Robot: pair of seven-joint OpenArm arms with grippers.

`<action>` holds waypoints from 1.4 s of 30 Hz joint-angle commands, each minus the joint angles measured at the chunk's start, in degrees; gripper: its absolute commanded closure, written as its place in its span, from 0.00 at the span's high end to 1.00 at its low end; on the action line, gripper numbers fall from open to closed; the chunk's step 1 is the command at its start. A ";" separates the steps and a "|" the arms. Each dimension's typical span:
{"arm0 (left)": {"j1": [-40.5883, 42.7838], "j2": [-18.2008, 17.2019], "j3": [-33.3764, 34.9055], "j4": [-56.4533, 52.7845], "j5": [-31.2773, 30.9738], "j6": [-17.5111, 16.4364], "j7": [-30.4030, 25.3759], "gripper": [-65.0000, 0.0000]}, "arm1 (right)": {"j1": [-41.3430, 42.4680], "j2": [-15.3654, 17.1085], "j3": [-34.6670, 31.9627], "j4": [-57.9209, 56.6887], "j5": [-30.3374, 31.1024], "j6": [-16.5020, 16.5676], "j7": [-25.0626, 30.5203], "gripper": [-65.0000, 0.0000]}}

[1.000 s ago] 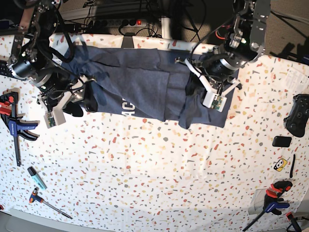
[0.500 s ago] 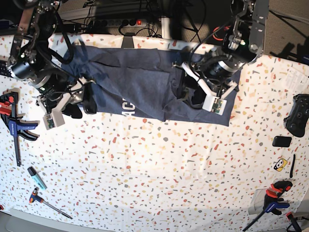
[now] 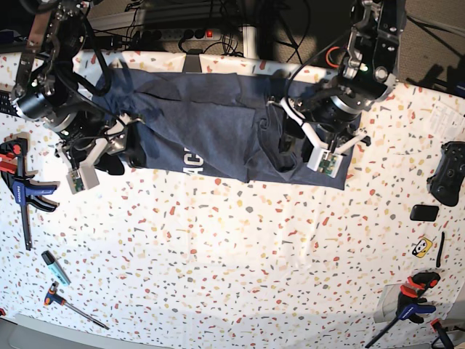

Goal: Fold the T-shirt properly

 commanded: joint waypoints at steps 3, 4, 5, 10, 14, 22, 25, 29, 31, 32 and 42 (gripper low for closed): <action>-0.26 0.02 0.09 -1.57 -3.63 -0.22 -4.31 0.40 | 0.68 0.66 0.37 1.05 1.16 0.52 1.38 0.43; -0.28 0.07 0.09 -3.58 -5.22 -0.22 -5.88 0.40 | 0.66 0.66 0.39 1.05 1.14 0.52 1.36 0.43; -0.31 0.31 0.09 -5.81 -6.38 -0.24 -7.65 0.40 | 0.66 0.66 0.46 1.05 1.14 0.52 1.33 0.43; -0.35 2.25 0.17 -10.62 -9.11 -2.19 -13.27 0.40 | 0.68 0.63 0.79 1.05 1.16 0.52 1.81 0.43; -2.14 4.31 1.97 -10.62 -9.49 -4.66 -14.05 0.40 | 0.66 0.63 0.79 1.05 1.11 0.52 1.95 0.43; -7.17 5.05 9.40 -10.99 -5.40 -4.57 -12.63 0.40 | 0.63 0.66 0.81 1.05 1.07 0.52 1.11 0.43; -9.27 4.83 9.18 -10.86 -2.60 -4.55 -11.72 0.40 | 0.63 0.68 1.79 1.05 1.16 0.48 -0.85 0.43; -10.71 4.22 6.60 -10.84 -0.28 -4.52 -7.89 0.40 | 0.44 2.36 3.54 1.05 5.18 0.46 -5.84 0.43; -10.58 3.56 3.96 -10.84 -0.42 -4.52 -8.59 0.40 | 0.42 4.42 3.80 1.05 6.05 0.44 -8.28 0.43; -10.58 3.30 2.36 -10.84 -0.44 -4.50 -8.57 0.40 | 0.17 5.70 3.80 1.01 6.03 0.39 -9.03 0.43; -6.91 -2.32 -12.41 -10.84 -9.33 -5.27 -10.23 0.40 | -2.03 13.22 3.85 -6.58 6.10 -1.57 -10.21 0.43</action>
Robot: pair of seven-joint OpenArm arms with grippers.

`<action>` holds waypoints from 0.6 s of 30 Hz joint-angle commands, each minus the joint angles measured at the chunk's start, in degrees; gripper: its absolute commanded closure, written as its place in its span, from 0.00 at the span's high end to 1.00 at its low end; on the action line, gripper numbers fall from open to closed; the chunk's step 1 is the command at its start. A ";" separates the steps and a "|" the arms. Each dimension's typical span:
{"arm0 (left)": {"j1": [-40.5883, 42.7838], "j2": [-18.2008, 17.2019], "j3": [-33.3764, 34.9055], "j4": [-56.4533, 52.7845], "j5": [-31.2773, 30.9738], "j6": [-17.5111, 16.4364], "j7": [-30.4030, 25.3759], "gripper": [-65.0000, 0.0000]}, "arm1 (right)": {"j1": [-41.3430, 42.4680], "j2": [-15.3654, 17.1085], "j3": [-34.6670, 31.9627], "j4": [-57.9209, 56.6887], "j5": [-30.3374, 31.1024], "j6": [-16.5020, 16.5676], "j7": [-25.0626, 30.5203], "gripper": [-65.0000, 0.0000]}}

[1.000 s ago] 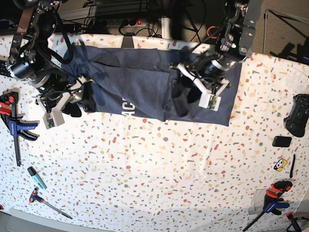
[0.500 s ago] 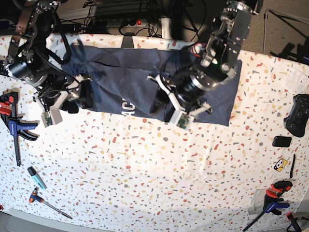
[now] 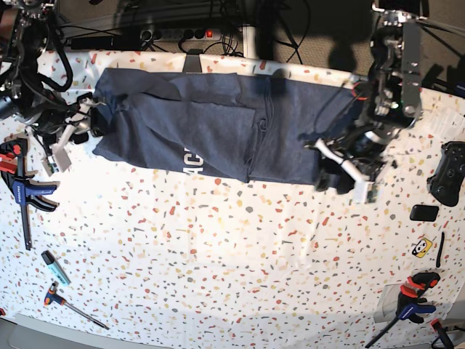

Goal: Fold the T-shirt properly

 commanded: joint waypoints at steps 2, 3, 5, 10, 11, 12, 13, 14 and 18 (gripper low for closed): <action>1.20 -1.84 -1.66 0.98 -2.36 -0.59 -3.48 0.40 | 1.09 1.53 0.46 -2.21 1.70 -0.17 0.90 0.43; 2.16 -2.60 -2.23 0.98 -2.97 -0.59 -4.31 0.40 | 1.51 1.73 0.46 -3.93 2.93 -0.09 0.81 0.43; 4.00 -4.13 -3.02 0.98 -3.93 -0.59 -5.49 0.40 | 2.40 1.75 0.46 -7.30 3.52 0.52 0.83 0.43; 6.78 -6.40 -3.13 0.98 -4.09 -0.59 -6.51 0.40 | 4.94 1.70 0.46 -15.78 3.54 2.01 1.14 0.43; 7.02 -6.49 -3.13 0.98 -4.07 -0.57 -6.82 0.40 | 5.35 1.60 0.46 -17.22 3.45 2.16 1.57 0.43; 7.15 -6.49 -3.13 0.98 -3.89 -0.57 -6.91 0.40 | 5.57 1.60 0.42 -18.64 3.50 2.40 2.27 0.43; 7.15 -6.47 -3.13 0.98 -3.91 -0.59 -6.91 0.40 | 5.57 1.60 0.31 -19.89 3.50 2.70 2.99 0.43; 7.13 -6.47 -3.10 0.98 -3.96 -0.57 -6.91 0.40 | 5.53 1.55 0.31 -20.94 3.50 2.70 3.52 0.43; 7.08 -6.47 -3.13 0.98 -3.91 -0.59 -7.21 0.40 | 5.31 0.42 0.31 -22.51 3.50 2.70 2.64 0.43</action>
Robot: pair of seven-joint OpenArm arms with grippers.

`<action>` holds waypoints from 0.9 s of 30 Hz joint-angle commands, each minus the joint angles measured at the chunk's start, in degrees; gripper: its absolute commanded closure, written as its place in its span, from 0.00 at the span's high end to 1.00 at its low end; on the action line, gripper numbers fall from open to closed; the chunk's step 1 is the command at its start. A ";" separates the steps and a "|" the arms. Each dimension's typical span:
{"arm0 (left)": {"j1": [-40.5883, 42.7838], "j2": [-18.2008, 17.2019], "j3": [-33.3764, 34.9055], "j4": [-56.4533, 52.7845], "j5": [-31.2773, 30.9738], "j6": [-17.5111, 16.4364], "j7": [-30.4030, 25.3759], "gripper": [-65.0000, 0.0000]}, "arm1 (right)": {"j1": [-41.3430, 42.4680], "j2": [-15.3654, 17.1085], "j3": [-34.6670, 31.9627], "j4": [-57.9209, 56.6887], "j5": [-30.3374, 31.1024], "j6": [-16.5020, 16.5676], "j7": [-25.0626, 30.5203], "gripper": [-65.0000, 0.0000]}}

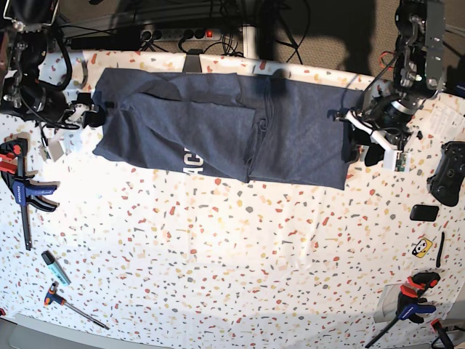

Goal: Fold the T-shirt properly

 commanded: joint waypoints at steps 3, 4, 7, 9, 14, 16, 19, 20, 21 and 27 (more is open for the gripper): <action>-0.63 -0.50 -0.28 0.98 -0.48 -0.17 -2.19 0.40 | 0.26 -1.29 0.28 0.50 2.21 0.54 -0.42 0.42; -0.63 -0.50 -0.28 0.98 -0.48 -0.17 -2.19 0.40 | 0.28 -2.14 0.28 0.50 2.71 0.54 -0.57 0.41; -0.61 -0.50 -0.28 0.98 -0.48 -0.15 -2.16 0.40 | 0.28 -4.81 0.28 0.50 3.34 0.54 -0.61 0.34; -0.61 -0.50 -0.28 0.98 -0.46 -0.17 -2.16 0.40 | 0.28 -6.43 0.28 0.50 3.32 0.54 -0.68 0.34; -0.61 -0.50 -0.28 0.98 -0.48 -0.15 -2.14 0.40 | 0.31 -9.07 0.26 0.50 3.34 0.54 -1.66 0.34; -0.61 -0.50 -0.26 0.98 -0.48 -0.15 -2.14 0.40 | 0.31 -9.86 0.26 0.50 3.34 0.54 -1.60 0.34; -0.61 -0.50 -0.26 0.98 -0.46 -0.17 -1.84 0.40 | 0.33 -10.12 0.26 0.52 3.30 0.54 -1.01 0.15; -0.61 -0.50 -0.28 0.98 -0.44 -0.17 -1.66 0.40 | 0.33 -10.10 0.28 0.52 3.26 0.54 -0.35 0.07; -0.59 -0.50 -0.28 0.98 -0.44 -0.17 -1.53 0.40 | 0.33 -10.10 0.28 0.52 2.80 0.54 0.79 0.00; 0.00 -0.52 -0.28 0.87 -0.33 -0.17 0.42 0.40 | 0.31 -8.52 0.46 1.51 -0.31 0.54 8.61 0.00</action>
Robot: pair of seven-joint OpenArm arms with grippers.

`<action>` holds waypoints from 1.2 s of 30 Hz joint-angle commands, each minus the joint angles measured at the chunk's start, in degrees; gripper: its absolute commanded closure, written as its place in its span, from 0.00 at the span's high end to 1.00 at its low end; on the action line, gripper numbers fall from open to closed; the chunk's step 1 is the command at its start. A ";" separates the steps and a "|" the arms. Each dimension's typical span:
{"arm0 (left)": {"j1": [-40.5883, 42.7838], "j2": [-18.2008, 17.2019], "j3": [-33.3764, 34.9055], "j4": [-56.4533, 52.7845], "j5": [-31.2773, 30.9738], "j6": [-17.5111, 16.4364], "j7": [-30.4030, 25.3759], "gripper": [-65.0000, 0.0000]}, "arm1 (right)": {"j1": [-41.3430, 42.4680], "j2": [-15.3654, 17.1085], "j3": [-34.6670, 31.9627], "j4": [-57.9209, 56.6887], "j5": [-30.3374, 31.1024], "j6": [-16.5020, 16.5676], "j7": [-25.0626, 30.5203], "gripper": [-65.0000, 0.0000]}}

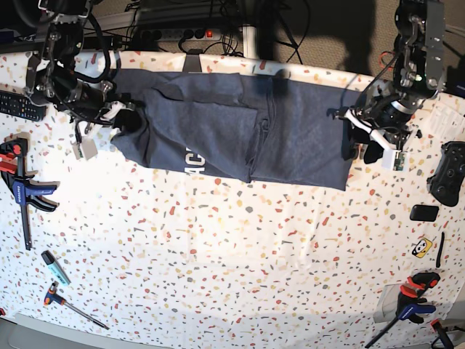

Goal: Fold the T-shirt properly

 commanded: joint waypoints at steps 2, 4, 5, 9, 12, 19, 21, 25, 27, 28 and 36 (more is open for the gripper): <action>0.74 -0.50 -0.31 0.76 -0.22 -0.22 -1.49 0.40 | 0.48 2.60 0.46 2.51 0.09 0.28 0.87 0.00; 1.92 -0.50 -0.28 0.76 0.26 -0.22 -3.21 0.40 | 0.46 3.87 1.01 4.37 0.11 0.28 0.79 0.00; 2.51 -0.48 -0.24 0.76 1.14 -0.22 -4.26 0.40 | 0.48 4.35 1.44 5.27 0.09 0.28 0.63 0.00; 4.33 -0.33 -0.20 0.57 4.09 -0.22 -5.68 0.40 | 0.48 5.16 3.74 8.81 0.31 0.28 0.37 0.00; 4.70 -0.31 0.11 -1.07 4.02 -0.22 -6.58 0.40 | 0.46 5.05 4.11 10.97 1.44 0.28 -1.01 0.00; 4.48 -0.33 6.91 -8.72 4.09 -0.24 -11.91 0.40 | 0.48 3.85 4.04 12.63 11.15 0.28 -4.55 0.00; 4.11 -0.31 8.98 -9.94 4.09 -0.24 -12.04 0.40 | 0.48 2.56 3.67 13.09 13.46 0.28 -5.44 0.00; 3.04 0.39 12.85 -10.40 4.63 -0.24 -11.96 0.40 | 0.50 -0.79 0.24 14.82 15.76 0.28 -6.69 0.00; 2.60 1.36 14.19 -10.40 7.02 -0.24 -11.06 0.40 | 0.63 -2.54 -3.02 16.06 15.69 0.28 -6.71 0.00; 2.49 1.88 14.56 -10.40 7.96 -0.26 -10.75 0.40 | 0.72 -3.43 -4.90 16.70 15.47 0.28 -6.67 0.00; 2.51 3.43 14.60 -10.40 10.14 -0.24 -10.49 0.40 | 4.94 -12.61 -19.15 17.55 5.64 0.28 -4.35 0.00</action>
